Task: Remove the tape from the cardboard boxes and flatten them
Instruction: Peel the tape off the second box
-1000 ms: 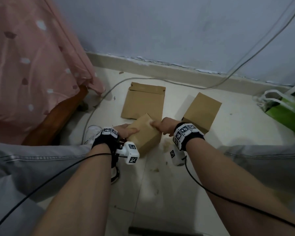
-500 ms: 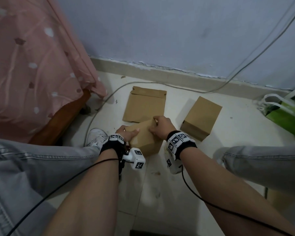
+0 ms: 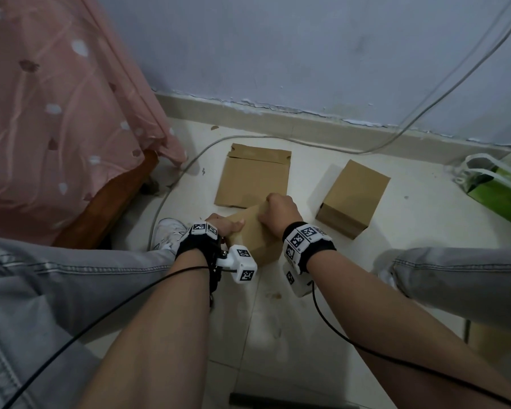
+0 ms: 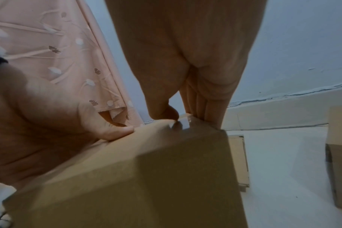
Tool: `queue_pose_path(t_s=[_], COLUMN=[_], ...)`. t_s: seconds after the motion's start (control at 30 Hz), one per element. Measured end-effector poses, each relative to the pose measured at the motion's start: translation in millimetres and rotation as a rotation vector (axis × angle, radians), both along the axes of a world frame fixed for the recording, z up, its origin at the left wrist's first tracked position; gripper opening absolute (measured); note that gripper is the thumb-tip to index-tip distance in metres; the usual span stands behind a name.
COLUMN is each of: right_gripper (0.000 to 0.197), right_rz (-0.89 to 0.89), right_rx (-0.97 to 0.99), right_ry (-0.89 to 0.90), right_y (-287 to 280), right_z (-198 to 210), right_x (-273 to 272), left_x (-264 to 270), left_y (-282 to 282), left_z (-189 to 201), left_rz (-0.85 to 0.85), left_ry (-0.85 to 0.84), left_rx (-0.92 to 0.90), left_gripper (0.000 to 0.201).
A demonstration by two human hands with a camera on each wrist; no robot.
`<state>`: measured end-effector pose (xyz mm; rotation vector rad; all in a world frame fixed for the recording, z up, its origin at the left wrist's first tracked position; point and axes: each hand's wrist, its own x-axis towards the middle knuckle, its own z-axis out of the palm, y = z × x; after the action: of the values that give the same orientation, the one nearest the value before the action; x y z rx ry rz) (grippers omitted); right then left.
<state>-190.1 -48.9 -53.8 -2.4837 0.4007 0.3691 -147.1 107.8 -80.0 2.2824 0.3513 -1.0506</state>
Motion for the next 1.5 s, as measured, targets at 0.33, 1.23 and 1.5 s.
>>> queue_pose_path(t_s=[0.33,1.23,1.5], right_gripper=[0.048,0.058,0.061], right_rz=[-0.016,0.032,0.089], right_rx=[0.077,0.131,0.043], right_ry=[-0.009,0.038,0.001], right_y=[-6,-19,-12], right_z=[0,-3,-3], right_x=[-5,-12,-17], left_x=[1,2,2], left_y=[-1,-1,0], left_z=[-1,-6,-4], left_rz=[-0.114,-0.094,-0.13], left_ry=[-0.008,-0.02,-0.019], left_rx=[0.052,0.062,0.075], left_gripper=[0.075,0.073,0.073])
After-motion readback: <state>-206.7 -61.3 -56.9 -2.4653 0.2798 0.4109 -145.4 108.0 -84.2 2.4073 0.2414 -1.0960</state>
